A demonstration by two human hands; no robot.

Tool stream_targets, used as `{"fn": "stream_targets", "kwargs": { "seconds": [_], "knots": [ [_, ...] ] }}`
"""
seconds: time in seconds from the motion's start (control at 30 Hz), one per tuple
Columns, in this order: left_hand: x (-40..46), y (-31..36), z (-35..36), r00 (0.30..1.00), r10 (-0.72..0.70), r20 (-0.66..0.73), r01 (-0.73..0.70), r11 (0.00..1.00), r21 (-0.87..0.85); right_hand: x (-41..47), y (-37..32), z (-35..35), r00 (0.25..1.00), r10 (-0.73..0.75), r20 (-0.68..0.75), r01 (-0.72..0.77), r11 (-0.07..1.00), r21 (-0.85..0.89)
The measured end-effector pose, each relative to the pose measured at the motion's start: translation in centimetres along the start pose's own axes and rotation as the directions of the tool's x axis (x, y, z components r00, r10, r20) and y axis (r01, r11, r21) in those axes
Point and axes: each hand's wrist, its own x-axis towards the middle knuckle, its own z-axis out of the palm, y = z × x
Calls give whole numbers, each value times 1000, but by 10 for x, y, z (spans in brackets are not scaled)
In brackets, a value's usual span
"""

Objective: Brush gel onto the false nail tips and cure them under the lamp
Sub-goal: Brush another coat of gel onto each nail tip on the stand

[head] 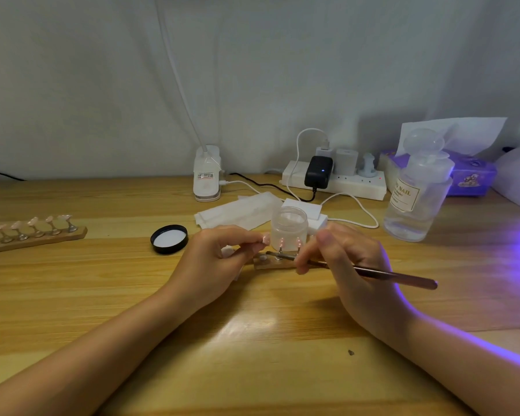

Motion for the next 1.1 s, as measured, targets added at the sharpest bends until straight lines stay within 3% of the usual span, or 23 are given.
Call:
{"fn": "stream_targets", "kwargs": {
  "seconds": [0.2,0.4,0.6,0.8,0.97,1.1],
  "knots": [
    [0,-1,0,1000,-9,2,9,1000,15,4,0,3,999,34,-6,-34,993,-113],
    [0,-2,-1,1000,-12,1,12,999,50,-2,0,-1,1000,15,19,-15,1000,8],
    [1,-1,0,1000,0,-3,1,999,52,4,0,3,999,43,-9,-44,993,-107],
    [0,-1,0,1000,1,4,-1,998,57,-2,1,-1,998,67,4,-67,997,49],
    [0,-1,-1,1000,-10,10,10,998,57,4,0,2,1000,24,-9,-24,998,-59],
    [1,-2,-1,1000,-21,8,21,999,43,0,2,1,999,18,30,-18,1000,-3]
  ]
}}
